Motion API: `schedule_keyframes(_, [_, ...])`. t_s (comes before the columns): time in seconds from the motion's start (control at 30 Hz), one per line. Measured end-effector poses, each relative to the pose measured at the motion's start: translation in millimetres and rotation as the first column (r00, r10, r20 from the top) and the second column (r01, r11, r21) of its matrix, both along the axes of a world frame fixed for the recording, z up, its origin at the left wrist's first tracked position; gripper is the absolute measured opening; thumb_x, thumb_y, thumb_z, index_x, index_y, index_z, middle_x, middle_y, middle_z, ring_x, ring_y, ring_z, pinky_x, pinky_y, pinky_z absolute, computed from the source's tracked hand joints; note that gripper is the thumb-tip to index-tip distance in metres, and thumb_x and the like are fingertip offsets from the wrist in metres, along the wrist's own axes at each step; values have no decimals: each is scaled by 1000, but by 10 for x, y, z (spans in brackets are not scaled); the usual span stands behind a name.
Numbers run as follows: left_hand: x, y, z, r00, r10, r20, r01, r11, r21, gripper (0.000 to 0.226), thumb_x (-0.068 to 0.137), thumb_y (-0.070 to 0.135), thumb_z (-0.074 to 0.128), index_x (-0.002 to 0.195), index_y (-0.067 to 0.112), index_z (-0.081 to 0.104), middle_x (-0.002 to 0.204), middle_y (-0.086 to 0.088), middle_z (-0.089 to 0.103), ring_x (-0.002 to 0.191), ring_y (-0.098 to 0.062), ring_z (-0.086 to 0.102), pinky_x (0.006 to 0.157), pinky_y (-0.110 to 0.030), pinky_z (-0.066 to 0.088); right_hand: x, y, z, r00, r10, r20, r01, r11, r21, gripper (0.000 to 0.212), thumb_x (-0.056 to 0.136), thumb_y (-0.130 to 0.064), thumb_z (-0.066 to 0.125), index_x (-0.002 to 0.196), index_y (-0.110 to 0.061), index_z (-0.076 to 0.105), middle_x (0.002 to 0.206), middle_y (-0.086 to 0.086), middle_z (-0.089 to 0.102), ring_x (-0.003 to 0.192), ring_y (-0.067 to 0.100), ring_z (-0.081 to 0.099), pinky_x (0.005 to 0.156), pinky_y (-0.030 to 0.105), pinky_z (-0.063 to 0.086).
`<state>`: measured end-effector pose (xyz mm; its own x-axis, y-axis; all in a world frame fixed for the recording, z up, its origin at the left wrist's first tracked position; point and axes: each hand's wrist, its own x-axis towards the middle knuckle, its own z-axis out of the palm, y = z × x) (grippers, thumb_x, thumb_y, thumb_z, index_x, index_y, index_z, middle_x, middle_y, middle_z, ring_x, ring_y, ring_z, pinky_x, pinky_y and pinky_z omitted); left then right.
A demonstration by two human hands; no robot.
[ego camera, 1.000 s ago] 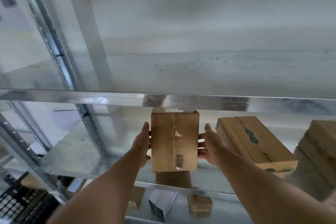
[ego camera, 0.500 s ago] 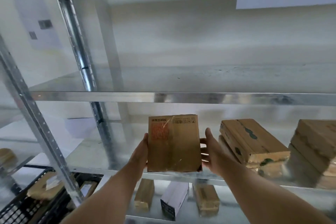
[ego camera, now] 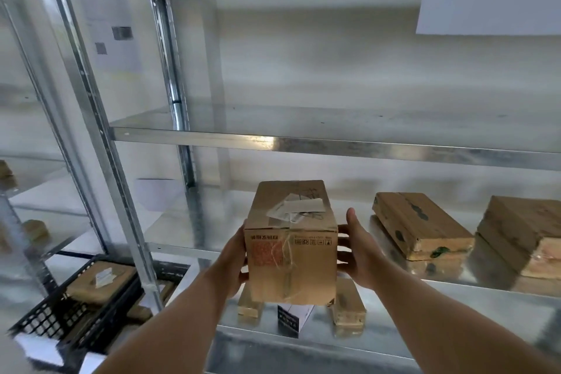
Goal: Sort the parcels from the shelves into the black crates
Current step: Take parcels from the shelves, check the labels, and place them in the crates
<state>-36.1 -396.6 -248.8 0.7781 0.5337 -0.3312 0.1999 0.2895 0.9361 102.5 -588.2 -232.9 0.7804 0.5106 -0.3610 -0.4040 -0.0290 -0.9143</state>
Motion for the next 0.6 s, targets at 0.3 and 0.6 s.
schedule_keyframes(0.3, [-105, 105, 28, 996, 9, 88, -9, 1000, 0, 61, 94, 68, 37, 128, 25, 64, 125, -6, 68, 118, -34, 62, 107, -56, 43, -77, 34, 67, 998, 18, -59, -11, 994, 105, 69, 99, -69, 31, 114, -9, 62, 117, 16, 70, 107, 40, 67, 100, 62, 51])
schedule_keyframes(0.6, [-69, 38, 17, 998, 11, 68, -13, 1000, 24, 63, 90, 70, 38, 124, 25, 68, 122, -9, 70, 117, -35, 63, 106, -56, 44, 79, 110, 84, 995, 94, -28, -92, 993, 77, 66, 101, -67, 32, 110, -9, 62, 110, 16, 73, 109, 43, 67, 103, 64, 48])
